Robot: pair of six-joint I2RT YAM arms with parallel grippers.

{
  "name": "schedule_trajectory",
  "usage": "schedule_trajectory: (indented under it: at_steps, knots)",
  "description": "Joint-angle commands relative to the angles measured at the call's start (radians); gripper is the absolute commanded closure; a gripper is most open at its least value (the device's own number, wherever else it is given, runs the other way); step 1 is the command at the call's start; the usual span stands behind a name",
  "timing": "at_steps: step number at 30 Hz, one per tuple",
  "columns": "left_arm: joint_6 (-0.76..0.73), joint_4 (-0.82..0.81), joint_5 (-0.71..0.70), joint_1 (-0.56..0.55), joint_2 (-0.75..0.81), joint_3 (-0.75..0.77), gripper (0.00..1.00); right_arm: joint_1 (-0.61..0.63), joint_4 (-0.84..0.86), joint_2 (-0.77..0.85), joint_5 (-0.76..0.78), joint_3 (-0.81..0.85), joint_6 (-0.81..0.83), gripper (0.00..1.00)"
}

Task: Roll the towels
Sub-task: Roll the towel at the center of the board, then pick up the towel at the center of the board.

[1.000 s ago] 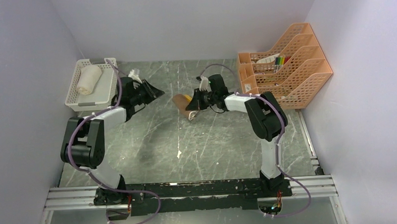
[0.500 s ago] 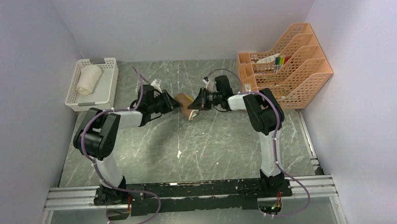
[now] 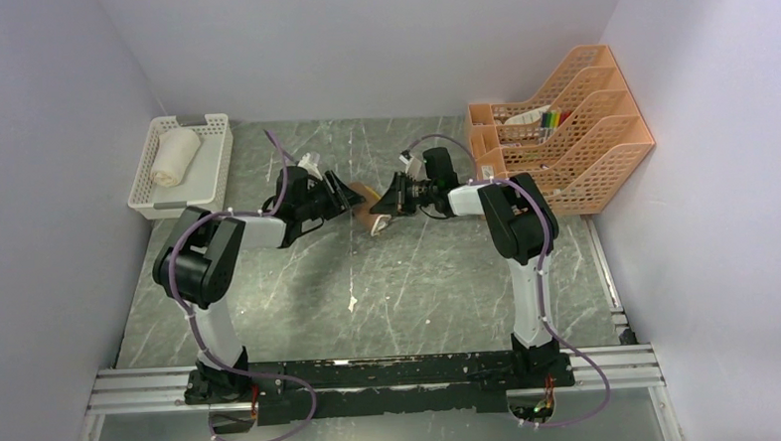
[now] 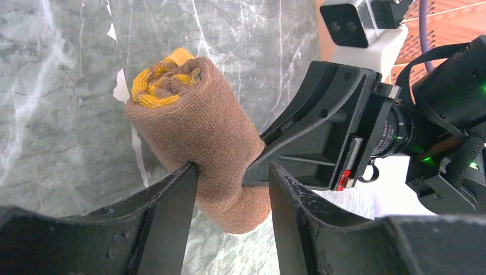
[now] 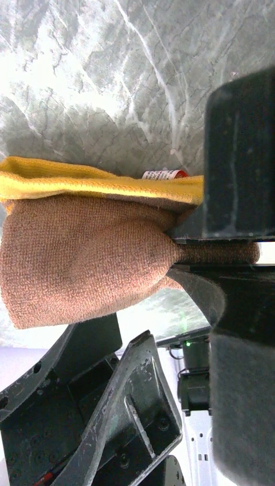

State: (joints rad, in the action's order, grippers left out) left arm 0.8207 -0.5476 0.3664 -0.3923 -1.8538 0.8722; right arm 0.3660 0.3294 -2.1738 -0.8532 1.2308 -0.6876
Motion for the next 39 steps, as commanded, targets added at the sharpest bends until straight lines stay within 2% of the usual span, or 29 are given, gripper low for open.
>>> schedule_trajectory:
  at_steps: [1, 4, 5, 6, 7, 18, 22, 30, 36, 39]
  knots:
    - [0.004, -0.064, 0.003, -0.013, -0.052, 0.039, 0.40, -0.009, -0.029, -0.025, 0.019, 0.017, 0.020, 1.00]
    - [-0.023, 0.028, -0.036, -0.022, -0.084, 0.085, 0.39, -0.009, -0.054, -0.017, 0.028, 0.024, 0.040, 1.00]
    - [-0.029, 0.070, -0.058, -0.025, -0.092, 0.101, 0.32, -0.009, -0.062, -0.014, 0.031, 0.025, 0.048, 1.00]
    - [-0.039, 0.120, -0.084, -0.030, -0.100, 0.125, 0.12, -0.008, -0.065, -0.011, 0.031, 0.026, 0.050, 1.00]
    - [-0.050, 0.185, -0.111, -0.035, -0.107, 0.146, 0.00, -0.008, -0.068, -0.010, 0.031, 0.026, 0.053, 1.00]
    - [-0.039, 0.246, -0.264, -0.062, -0.065, 0.147, 0.02, -0.010, -0.031, -0.012, 0.014, 0.008, 0.037, 1.00]
    - [-0.033, 0.254, -0.263, -0.064, -0.093, 0.159, 0.02, -0.012, 0.144, -0.023, -0.034, -0.041, -0.109, 1.00]
    - [0.039, 0.147, -0.249, -0.086, -0.148, 0.142, 0.02, -0.010, 0.539, -0.074, -0.097, -0.133, -0.431, 1.00]
    - [0.054, 0.109, -0.243, -0.091, -0.191, 0.148, 0.02, -0.006, 0.907, -0.157, -0.114, -0.181, -0.710, 1.00]
    - [0.045, 0.094, -0.230, -0.091, -0.206, 0.149, 0.16, -0.004, 0.905, -0.160, -0.114, -0.179, -0.715, 1.00]
